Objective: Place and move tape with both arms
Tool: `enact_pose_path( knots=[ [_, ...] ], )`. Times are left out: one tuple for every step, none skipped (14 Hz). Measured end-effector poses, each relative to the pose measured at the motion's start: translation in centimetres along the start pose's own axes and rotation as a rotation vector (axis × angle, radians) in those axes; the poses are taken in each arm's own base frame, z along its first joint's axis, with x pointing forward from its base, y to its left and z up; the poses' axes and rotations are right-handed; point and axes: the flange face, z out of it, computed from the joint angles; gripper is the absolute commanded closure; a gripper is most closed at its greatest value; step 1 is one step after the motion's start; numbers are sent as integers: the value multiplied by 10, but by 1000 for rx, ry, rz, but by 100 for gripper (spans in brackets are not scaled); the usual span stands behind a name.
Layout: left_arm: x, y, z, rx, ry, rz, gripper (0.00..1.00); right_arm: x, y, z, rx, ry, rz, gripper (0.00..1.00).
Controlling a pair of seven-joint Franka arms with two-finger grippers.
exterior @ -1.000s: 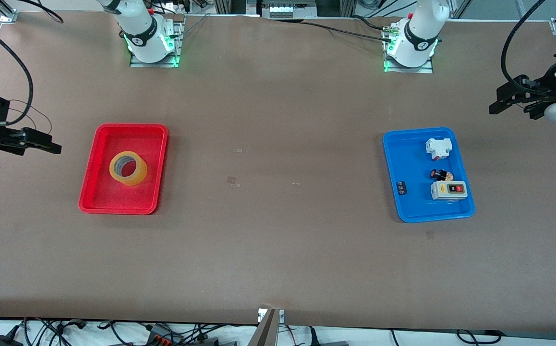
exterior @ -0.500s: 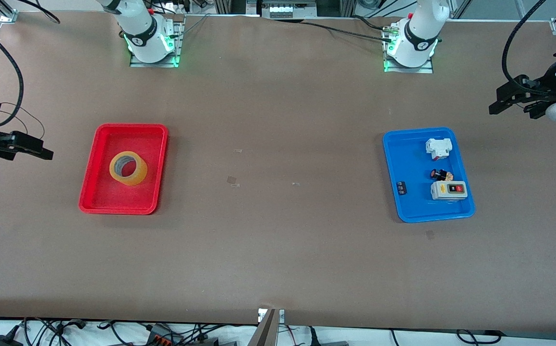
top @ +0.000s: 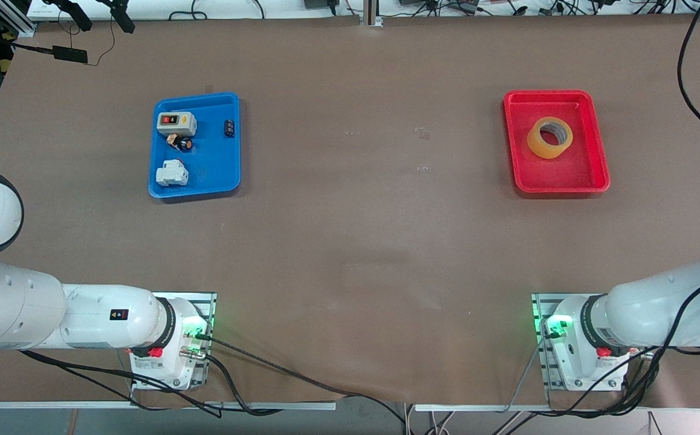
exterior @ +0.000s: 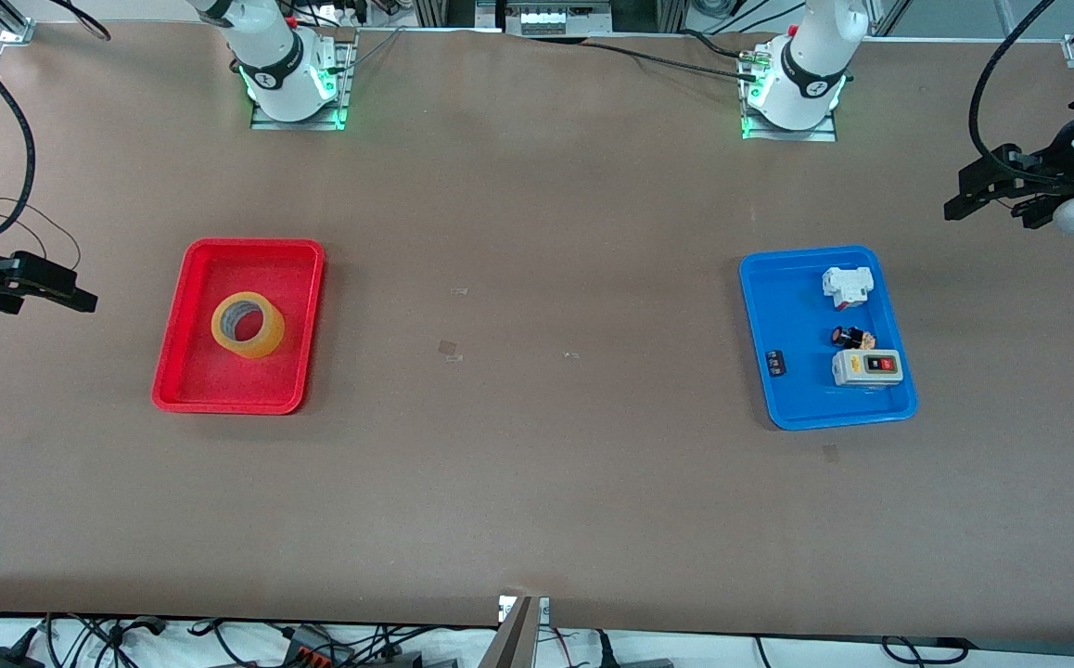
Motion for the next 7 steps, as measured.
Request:
enact_pose_path(
  knots=[
    [0, 0, 0, 0, 0, 0, 0, 0, 3, 0, 1, 0, 4, 0],
    [0, 0, 0, 0, 0, 0, 0, 0, 5, 0, 3, 0, 7, 0],
    [0, 0, 0, 0, 0, 0, 0, 0, 6, 0, 5, 0, 8, 0],
    [0, 0, 0, 0, 0, 0, 0, 0, 5, 0, 5, 0, 5, 0],
    [0, 0, 0, 0, 0, 0, 0, -1, 3, 1, 6, -3, 2, 0],
    [0, 0, 0, 0, 0, 0, 0, -3, 1, 2, 7, -6, 0, 0],
    [0, 0, 0, 0, 0, 0, 0, -6, 1, 4, 7, -4, -1, 0]
  ],
)
